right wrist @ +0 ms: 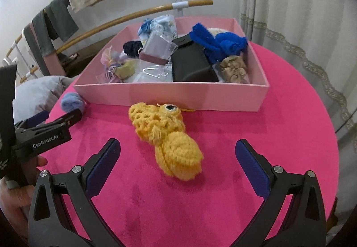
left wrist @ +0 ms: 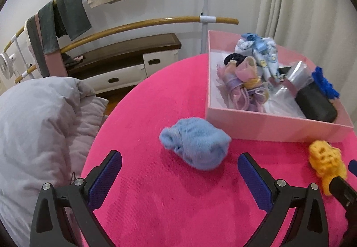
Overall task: Organize soft objects
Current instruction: 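Grasp the light blue cloth with the left gripper while the right grasps the yellow crochet toy, then carry the light blue cloth and yellow toy into the pink box with both grippers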
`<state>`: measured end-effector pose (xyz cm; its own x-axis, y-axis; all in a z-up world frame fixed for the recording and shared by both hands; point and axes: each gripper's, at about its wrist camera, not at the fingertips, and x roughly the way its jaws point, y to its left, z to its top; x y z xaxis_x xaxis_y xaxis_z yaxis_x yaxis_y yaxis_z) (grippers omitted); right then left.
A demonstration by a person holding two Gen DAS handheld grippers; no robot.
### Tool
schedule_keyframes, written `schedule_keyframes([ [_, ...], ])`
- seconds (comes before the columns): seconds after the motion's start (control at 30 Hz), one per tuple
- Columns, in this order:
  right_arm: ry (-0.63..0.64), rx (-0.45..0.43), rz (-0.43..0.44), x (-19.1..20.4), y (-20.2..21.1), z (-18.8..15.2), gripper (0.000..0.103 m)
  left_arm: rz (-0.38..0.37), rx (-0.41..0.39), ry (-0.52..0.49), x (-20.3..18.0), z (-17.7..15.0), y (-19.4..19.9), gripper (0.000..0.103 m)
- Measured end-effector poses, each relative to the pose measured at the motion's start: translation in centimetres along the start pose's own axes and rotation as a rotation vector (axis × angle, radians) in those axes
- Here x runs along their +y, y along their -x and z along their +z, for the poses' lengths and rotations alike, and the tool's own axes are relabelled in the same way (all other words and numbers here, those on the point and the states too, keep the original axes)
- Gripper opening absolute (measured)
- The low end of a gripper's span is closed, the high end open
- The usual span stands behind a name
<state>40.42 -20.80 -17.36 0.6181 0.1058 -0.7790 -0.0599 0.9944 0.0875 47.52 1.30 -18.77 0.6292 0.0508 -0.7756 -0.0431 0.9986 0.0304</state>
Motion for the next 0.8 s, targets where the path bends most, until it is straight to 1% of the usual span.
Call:
schedule_keyframes([
  [0.1, 0.015, 0.022, 0.0, 0.2, -1.5, 0.3, 0.099, 0.01, 0.009, 0.005, 0.0, 0.8, -2.2, 0.102],
  [0.13, 0.017, 0.027, 0.004, 0.2, -1.8, 0.3, 0.096, -0.002, 0.013, 0.011, 0.1, 1.0, -2.7, 0.101],
  [0.17, 0.018, 0.032, 0.008, 0.3, -2.2, 0.4, 0.089, -0.014, 0.013, 0.019, 0.1, 1.1, -3.0, 0.095],
  [0.2, 0.021, 0.04, 0.017, 0.3, -2.6, 0.4, 0.079, -0.029, 0.012, 0.028, 0.3, 1.2, -3.3, 0.085],
  [0.23, 0.023, 0.048, 0.026, 0.3, -2.9, 0.4, 0.072, -0.052, 0.02, 0.038, 0.4, 1.3, -3.8, 0.079],
  [0.27, 0.03, 0.054, 0.03, 0.4, -3.3, 0.4, 0.064, -0.069, 0.031, 0.041, 0.5, 1.3, -4.0, 0.069],
  [0.3, 0.044, 0.046, 0.021, 0.6, -3.3, 0.4, 0.054, -0.066, 0.026, 0.035, 0.5, 1.3, -4.1, 0.063],
  [0.33, 0.05, 0.047, 0.029, 0.7, -3.3, 0.4, 0.048, -0.075, 0.018, 0.032, 0.4, 1.3, -4.0, 0.055],
  [0.4, 0.048, 0.048, 0.053, 0.8, -3.1, 0.3, 0.037, -0.077, 0.016, 0.024, 0.1, 1.2, -3.8, 0.049],
  [0.5, 0.043, 0.047, 0.072, 0.8, -2.8, 0.0, 0.032, -0.096, 0.013, 0.046, 0.3, 0.6, -3.3, 0.046],
  [0.57, 0.037, 0.042, 0.08, 0.8, -2.4, -0.3, 0.032, -0.106, 0.01, 0.053, 0.3, 0.2, -2.8, 0.046],
  [0.67, 0.029, 0.031, 0.086, 0.7, -1.3, -0.8, 0.031, -0.114, -0.001, 0.042, -0.1, -0.8, -1.4, 0.046],
  [0.8, 0.018, 0.014, 0.096, 0.7, 0.3, -1.5, 0.031, -0.128, -0.023, 0.005, -0.8, -2.4, 1.7, 0.046],
])
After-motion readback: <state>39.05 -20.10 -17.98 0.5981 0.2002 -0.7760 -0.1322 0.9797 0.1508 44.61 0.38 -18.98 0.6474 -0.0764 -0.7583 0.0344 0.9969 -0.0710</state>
